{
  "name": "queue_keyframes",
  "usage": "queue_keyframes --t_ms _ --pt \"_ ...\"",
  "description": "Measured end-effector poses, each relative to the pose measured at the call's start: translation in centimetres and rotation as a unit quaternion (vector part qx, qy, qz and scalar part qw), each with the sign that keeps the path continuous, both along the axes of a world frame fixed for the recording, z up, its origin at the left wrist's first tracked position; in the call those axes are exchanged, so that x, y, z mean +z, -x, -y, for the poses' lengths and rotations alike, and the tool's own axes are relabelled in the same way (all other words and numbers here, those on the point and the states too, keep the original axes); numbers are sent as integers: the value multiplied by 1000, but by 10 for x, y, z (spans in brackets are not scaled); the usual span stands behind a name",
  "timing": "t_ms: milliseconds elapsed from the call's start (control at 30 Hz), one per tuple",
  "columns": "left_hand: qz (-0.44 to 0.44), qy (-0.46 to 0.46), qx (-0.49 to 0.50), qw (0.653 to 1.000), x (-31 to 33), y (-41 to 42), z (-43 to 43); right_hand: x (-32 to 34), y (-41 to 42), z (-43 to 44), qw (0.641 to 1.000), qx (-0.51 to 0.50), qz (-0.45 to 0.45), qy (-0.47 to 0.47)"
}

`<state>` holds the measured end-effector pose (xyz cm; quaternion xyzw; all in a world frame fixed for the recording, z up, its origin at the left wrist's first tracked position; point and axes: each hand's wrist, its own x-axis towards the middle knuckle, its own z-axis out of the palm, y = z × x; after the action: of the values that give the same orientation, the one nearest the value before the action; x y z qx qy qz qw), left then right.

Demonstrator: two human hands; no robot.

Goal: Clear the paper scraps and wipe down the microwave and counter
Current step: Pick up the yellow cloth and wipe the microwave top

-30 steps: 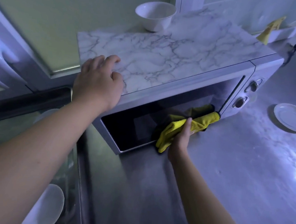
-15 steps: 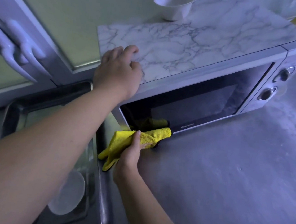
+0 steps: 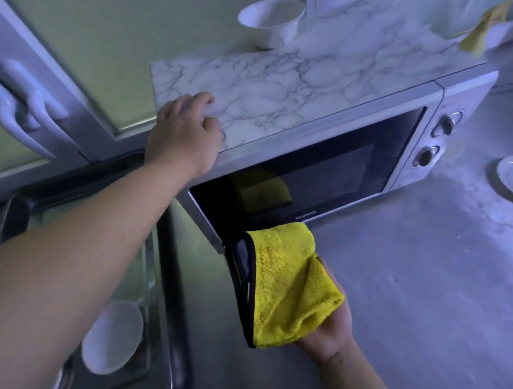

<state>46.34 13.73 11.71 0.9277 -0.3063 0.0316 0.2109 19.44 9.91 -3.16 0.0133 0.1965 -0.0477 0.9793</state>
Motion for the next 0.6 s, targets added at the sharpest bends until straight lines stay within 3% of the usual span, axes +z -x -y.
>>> queue_keyframes --t_ms 133,233,300,433,467,567,600 --pt "18 2 -10 1000 -3 -5 1 7 24 41 989 -50 -96 104" --pt "27 5 -6 1000 -4 -7 1 24 25 75 931 -141 -192 275" --pt "33 5 -5 999 -6 -9 1 37 18 96 842 -212 -218 446" --pt "37 16 -11 999 -9 -12 1 50 -21 127 542 -258 -217 770" --pt "36 19 -12 999 -9 -12 0 49 -34 132 497 -250 -224 800" --pt "32 21 -15 999 -10 -13 -1 36 -70 141 468 -234 -281 804" --pt "32 20 -16 999 -11 -14 -1 27 -77 142 473 -245 -303 790"
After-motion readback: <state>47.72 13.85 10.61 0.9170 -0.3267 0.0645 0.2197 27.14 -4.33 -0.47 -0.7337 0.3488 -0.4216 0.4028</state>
